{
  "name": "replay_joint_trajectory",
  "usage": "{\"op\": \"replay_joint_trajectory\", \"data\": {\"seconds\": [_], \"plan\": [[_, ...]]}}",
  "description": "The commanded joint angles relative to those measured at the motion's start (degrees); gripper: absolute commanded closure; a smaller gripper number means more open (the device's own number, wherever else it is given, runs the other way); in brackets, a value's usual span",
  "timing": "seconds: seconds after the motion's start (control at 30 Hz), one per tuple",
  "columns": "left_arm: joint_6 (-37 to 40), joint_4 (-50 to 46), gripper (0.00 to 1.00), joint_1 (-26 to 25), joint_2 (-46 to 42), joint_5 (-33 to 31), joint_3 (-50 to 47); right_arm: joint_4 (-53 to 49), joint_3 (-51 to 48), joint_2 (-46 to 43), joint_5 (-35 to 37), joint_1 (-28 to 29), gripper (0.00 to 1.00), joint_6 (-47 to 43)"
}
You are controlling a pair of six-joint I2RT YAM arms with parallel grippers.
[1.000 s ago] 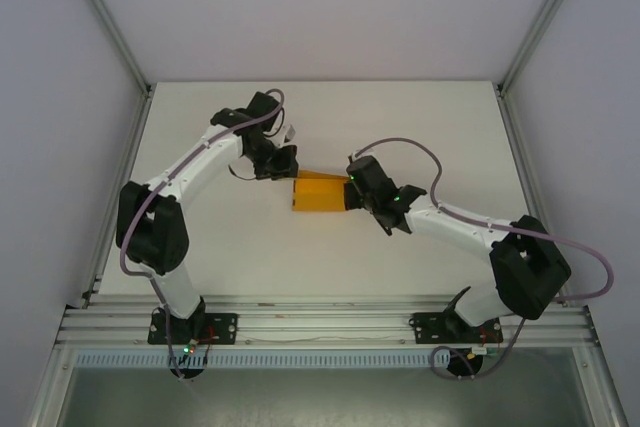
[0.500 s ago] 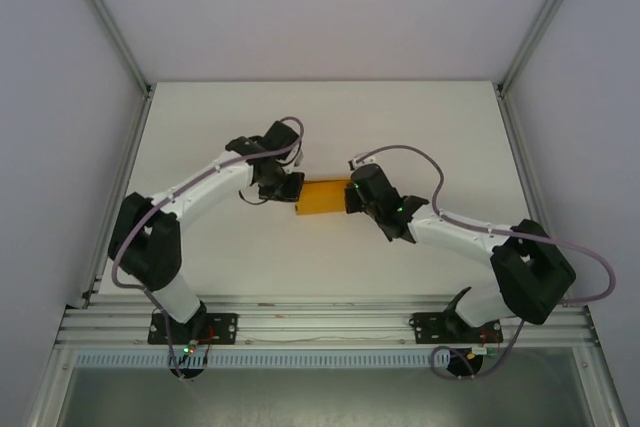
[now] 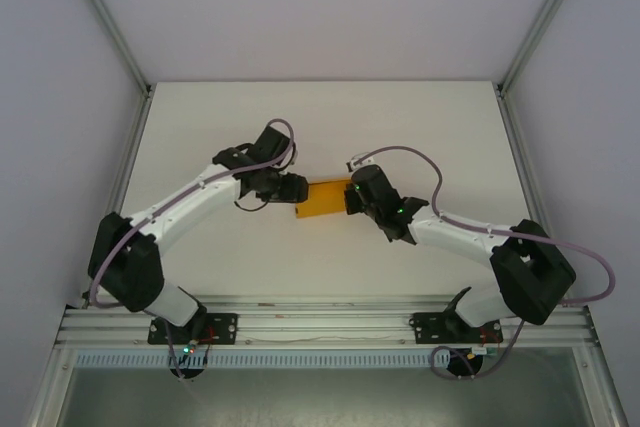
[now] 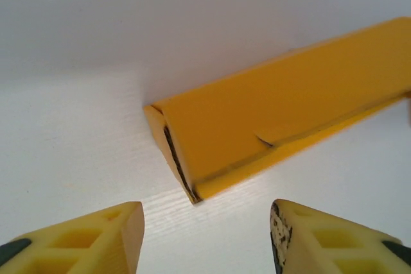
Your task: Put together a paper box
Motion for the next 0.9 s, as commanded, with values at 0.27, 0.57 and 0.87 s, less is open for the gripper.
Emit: {"op": "replay_joint_trajectory", "data": {"seconds": [0.27, 0.57, 0.87], "plan": [[-10.24, 10.29, 0.30, 4.68, 2.55, 4.36, -0.62, -10.92, -1.47, 2.46, -2.75, 0.69, 1.00, -0.41], [-13.60, 15.69, 0.44, 4.95, 3.19, 5.61, -6.17, -10.92, -1.74, 1.89, -2.29, 0.66, 1.00, 1.06], [-15.91, 25.22, 0.52, 4.86, 1.19, 6.51, -15.53, -13.52, 0.23, -1.26, -5.38, 0.65, 0.87, 5.56]]}}
